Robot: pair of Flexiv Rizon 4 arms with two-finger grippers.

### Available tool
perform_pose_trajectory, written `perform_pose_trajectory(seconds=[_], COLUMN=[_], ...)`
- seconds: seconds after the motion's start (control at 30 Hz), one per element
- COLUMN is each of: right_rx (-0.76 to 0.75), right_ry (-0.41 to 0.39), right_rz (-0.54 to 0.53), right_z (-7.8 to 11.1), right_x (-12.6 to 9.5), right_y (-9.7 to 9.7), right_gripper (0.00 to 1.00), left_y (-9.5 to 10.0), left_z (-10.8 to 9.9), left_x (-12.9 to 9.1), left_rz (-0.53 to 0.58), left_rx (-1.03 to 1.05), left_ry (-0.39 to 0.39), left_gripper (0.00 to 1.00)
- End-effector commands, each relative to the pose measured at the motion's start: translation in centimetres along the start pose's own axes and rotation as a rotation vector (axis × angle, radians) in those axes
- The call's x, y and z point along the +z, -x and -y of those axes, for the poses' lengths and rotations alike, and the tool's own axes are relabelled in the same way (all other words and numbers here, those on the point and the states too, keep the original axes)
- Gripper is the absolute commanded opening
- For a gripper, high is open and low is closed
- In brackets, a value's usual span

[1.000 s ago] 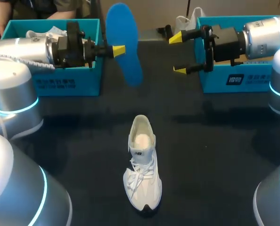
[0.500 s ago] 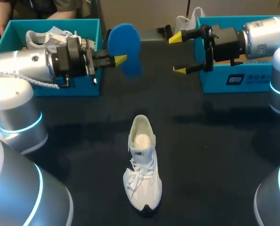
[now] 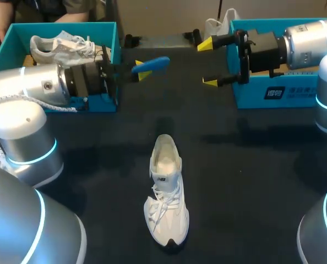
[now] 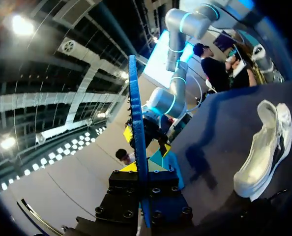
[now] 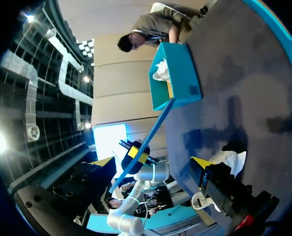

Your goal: Take the shoe out of the shoebox, open the shoe tongue, remove and reinsert the insole, then place the shoe into the shoebox

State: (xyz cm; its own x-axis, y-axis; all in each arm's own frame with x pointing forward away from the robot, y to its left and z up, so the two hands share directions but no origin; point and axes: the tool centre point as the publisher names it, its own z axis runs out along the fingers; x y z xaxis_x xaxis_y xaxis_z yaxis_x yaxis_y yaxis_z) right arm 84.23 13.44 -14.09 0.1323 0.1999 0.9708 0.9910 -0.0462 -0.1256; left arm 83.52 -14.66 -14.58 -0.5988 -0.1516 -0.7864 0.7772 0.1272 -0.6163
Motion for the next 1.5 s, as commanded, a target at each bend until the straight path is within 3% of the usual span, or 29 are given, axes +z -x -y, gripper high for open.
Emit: perform_pose_trajectory(seconds=[0.03,0.27,0.47,0.63,1.0,1.5], right_rx=[0.001,0.001,0.001,0.001,0.001,-0.164], right_ry=[0.001,0.001,0.001,0.001,0.001,0.001], right_rz=[0.003,0.003,0.003,0.003,0.003,-0.026], right_z=[0.0,0.0,0.0,0.0,0.0,2.3], right_x=[0.2,0.2,0.2,0.2,0.2,4.8], right_y=[-0.1,-0.1,-0.1,-0.1,-0.1,2.2], right_gripper=[1.00,1.00,1.00,1.00,1.00,1.00], left_y=[-0.1,-0.1,-0.6,-0.7,0.3,0.1], left_z=[-1.0,-1.0,-0.3,-0.6,-2.2,-3.1], left_x=[0.5,0.5,0.9,1.0,1.1,1.2], left_rz=[-0.045,-0.045,-0.076,-0.088,-0.106,-0.060], left_rx=[1.127,1.127,1.331,1.322,1.181,0.829], left_ry=[-0.122,-0.122,-0.098,-0.094,-0.055,-0.037], left_gripper=[0.00,0.00,0.00,0.00,0.00,0.00])
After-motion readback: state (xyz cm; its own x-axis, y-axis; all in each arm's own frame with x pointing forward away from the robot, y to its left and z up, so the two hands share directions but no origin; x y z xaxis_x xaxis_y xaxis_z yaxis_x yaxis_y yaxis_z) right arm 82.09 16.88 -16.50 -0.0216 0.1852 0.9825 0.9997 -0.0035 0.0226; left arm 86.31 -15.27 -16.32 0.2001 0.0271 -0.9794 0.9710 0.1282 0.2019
